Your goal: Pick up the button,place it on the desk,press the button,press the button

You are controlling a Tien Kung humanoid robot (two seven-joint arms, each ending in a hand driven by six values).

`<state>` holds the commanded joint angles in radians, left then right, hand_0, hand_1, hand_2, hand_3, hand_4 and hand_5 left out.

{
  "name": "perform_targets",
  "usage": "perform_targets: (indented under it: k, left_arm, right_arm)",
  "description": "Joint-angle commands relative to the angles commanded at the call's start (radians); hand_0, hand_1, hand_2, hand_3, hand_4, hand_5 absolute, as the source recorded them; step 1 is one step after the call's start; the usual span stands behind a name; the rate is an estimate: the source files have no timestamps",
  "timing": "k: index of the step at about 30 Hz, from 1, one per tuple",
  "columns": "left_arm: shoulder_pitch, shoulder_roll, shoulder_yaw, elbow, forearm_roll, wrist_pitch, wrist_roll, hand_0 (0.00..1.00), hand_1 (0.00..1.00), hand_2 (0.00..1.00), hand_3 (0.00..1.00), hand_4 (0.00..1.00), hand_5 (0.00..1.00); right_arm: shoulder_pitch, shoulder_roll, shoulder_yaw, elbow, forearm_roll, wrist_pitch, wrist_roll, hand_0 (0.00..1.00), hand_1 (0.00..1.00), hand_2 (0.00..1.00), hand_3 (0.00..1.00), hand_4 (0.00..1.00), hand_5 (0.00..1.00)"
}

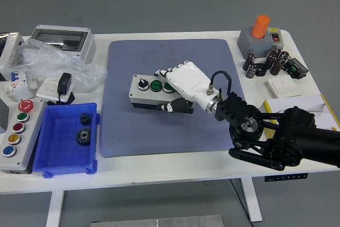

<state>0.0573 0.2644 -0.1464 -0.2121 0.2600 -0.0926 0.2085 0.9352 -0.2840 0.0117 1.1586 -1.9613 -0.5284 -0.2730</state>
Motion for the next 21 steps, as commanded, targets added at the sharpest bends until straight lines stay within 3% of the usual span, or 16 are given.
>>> perform_targets:
  k: [12, 18, 19, 21]
  left_arm:
    - [-0.001, -0.001, -0.003, 0.000, 0.004, 0.000, -0.001, 0.662, 0.696, 0.670, 0.663, 0.766, 0.441]
    - [-0.002, -0.002, -0.006, 0.000, 0.008, -0.001, -0.001, 0.662, 0.696, 0.670, 0.663, 0.766, 0.442]
    - [-0.002, -0.003, -0.006, 0.000, 0.008, -0.001, -0.002, 0.661, 0.696, 0.670, 0.663, 0.766, 0.443]
    - [-0.002, -0.003, -0.006, 0.000, 0.008, -0.001, -0.002, 0.661, 0.696, 0.670, 0.663, 0.766, 0.443]
  right_arm:
    - [0.010, 0.015, 0.010, -0.038, -0.001, 0.006, 0.079, 0.172, 0.482, 0.412, 0.433, 0.344, 0.002]
    - [0.005, 0.027, 0.026, -0.067, 0.005, 0.047, 0.096, 0.193, 0.490, 0.420, 0.439, 0.333, 0.002]
    - [0.004, 0.028, 0.031, -0.070, 0.009, 0.058, 0.099, 0.239, 0.527, 0.444, 0.446, 0.310, 0.002]
    - [0.005, 0.032, 0.045, -0.075, 0.011, 0.092, 0.102, 0.239, 0.527, 0.444, 0.446, 0.310, 0.002]
